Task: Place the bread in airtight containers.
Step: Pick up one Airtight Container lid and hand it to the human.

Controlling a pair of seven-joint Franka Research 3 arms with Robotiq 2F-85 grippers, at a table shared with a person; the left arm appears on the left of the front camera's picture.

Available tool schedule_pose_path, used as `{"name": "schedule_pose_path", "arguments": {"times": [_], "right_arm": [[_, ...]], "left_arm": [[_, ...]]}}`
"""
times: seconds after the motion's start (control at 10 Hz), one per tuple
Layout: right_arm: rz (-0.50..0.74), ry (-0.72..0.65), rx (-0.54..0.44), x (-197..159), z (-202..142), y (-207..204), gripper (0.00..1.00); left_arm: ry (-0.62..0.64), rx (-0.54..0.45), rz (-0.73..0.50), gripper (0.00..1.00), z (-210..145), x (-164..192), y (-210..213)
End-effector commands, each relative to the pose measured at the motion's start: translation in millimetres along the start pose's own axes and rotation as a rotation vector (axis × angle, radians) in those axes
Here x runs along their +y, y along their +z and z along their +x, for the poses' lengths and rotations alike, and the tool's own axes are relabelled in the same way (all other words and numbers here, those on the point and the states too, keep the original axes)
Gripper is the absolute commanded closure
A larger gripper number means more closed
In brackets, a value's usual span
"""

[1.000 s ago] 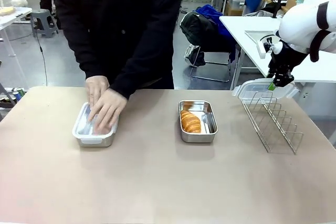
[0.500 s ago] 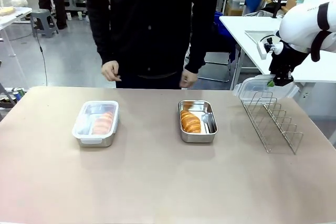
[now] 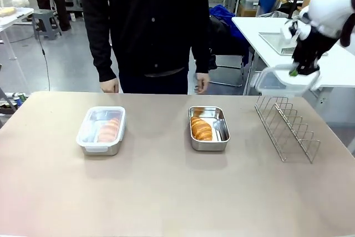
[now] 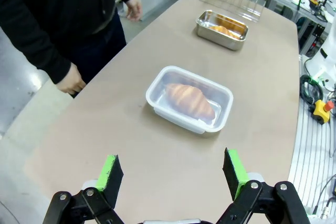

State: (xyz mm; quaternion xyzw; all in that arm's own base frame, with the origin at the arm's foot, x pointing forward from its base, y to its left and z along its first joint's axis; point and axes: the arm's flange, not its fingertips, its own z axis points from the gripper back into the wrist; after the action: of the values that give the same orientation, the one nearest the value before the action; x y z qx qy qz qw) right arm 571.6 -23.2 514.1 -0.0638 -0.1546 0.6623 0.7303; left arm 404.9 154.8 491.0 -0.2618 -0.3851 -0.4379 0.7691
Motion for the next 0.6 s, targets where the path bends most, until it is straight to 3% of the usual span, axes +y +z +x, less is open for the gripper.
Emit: {"name": "schedule_pose_path", "arguments": {"times": [0.0, 0.3, 0.5], "right_arm": [[-0.099, 0.039, 0.016, 16, 28, 75, 1.00], [-0.238, 0.102, -0.025, 54, 55, 144, 1.00], [-0.375, 0.257, -0.128, 73, 65, 136, 1.00]], "left_arm": [[-0.020, -0.025, -0.002, 0.00, 0, -1, -1], [-0.020, -0.025, -0.002, 0.00, 0, -1, -1], [-0.020, -0.025, -0.002, 0.00, 0, -1, -1]]}}
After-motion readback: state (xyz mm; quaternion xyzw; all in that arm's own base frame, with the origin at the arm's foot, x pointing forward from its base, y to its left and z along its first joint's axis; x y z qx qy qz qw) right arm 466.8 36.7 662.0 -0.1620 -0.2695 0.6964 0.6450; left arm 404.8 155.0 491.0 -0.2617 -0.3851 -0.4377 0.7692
